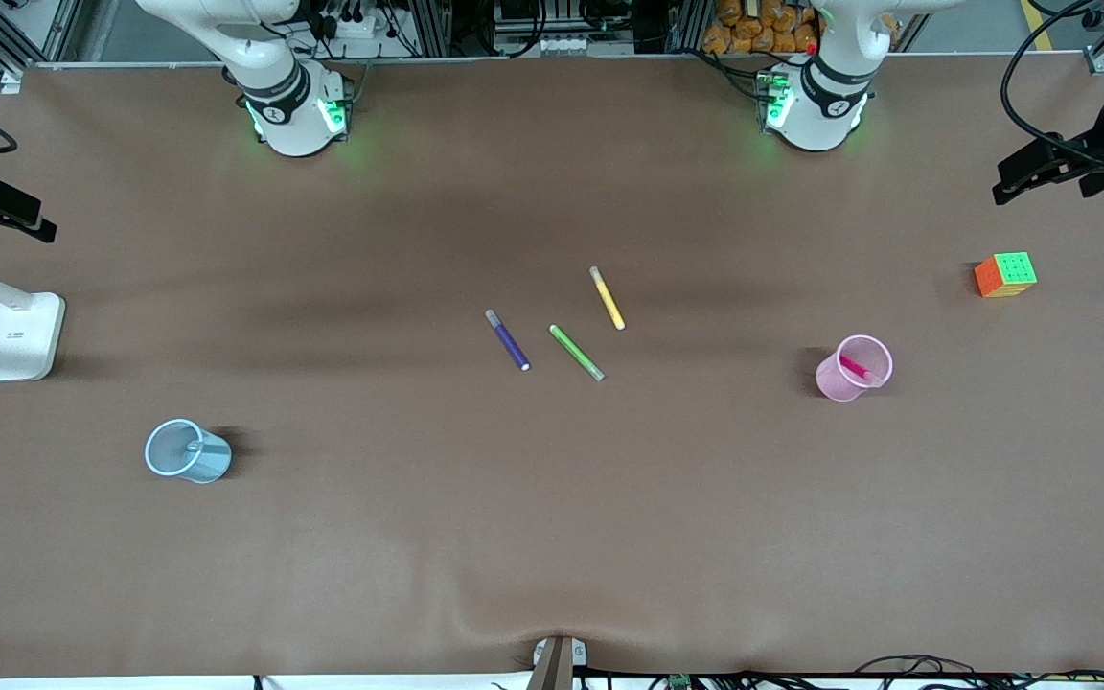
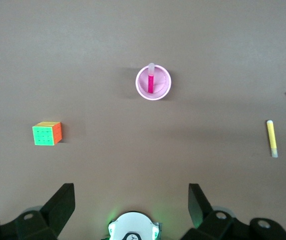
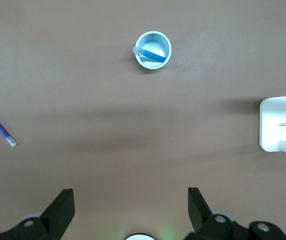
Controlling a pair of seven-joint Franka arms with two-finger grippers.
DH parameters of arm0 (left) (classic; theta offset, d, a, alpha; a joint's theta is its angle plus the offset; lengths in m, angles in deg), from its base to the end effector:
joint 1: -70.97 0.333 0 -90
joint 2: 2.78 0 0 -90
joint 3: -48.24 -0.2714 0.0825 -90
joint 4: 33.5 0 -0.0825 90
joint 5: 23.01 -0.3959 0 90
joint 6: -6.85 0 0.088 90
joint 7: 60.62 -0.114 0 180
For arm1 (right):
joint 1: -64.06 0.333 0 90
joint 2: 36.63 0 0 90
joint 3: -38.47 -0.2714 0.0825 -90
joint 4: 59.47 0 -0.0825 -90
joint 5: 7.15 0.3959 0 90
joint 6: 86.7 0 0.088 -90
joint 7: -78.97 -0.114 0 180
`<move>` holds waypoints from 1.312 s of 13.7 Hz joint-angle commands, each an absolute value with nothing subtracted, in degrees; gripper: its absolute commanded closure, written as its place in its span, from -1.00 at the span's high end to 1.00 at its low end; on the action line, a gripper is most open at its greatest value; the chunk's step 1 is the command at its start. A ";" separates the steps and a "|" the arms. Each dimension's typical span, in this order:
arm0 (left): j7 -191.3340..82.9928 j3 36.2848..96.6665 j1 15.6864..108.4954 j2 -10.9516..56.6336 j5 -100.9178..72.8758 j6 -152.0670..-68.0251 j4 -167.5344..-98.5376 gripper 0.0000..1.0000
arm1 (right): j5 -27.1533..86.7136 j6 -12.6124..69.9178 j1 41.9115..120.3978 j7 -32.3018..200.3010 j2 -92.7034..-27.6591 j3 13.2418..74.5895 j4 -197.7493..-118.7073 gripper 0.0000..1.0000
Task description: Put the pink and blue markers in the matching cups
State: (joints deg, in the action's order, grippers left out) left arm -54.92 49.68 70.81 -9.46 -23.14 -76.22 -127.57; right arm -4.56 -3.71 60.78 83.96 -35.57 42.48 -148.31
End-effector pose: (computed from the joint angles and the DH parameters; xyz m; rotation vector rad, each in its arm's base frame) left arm 0.5211 -0.0149 0.5923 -3.1274 -0.1127 0.1173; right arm 0.5443 -0.0643 0.5828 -3.0837 0.0562 0.1207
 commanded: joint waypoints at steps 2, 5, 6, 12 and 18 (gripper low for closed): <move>-54.12 49.03 70.53 -9.90 -20.55 -77.69 -127.89 1.00 | -5.31 -3.82 60.80 83.10 -35.75 42.25 -147.71 1.00; -50.36 49.20 70.44 -9.72 -20.99 -77.26 -126.75 1.00 | -5.31 -3.82 60.72 83.10 -35.75 42.25 -147.71 1.00; -48.60 49.29 70.35 -9.72 -21.17 -77.26 -126.49 1.00 | -5.31 -3.82 60.72 83.10 -35.75 42.25 -147.71 1.00; -48.58 49.47 69.82 -6.91 -21.34 -76.12 -122.09 1.00 | -5.31 -3.82 60.72 83.10 -35.75 42.25 -147.71 1.00; -48.23 49.38 70.09 -6.47 -21.08 -76.12 -122.09 1.00 | -5.31 -3.82 60.72 83.10 -35.75 42.25 -147.71 1.00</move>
State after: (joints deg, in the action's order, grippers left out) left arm -49.35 49.62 70.38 -7.08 -21.46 -77.20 -123.69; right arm -4.56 -3.71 60.78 83.96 -35.58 42.48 -148.31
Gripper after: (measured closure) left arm 0.000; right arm 0.000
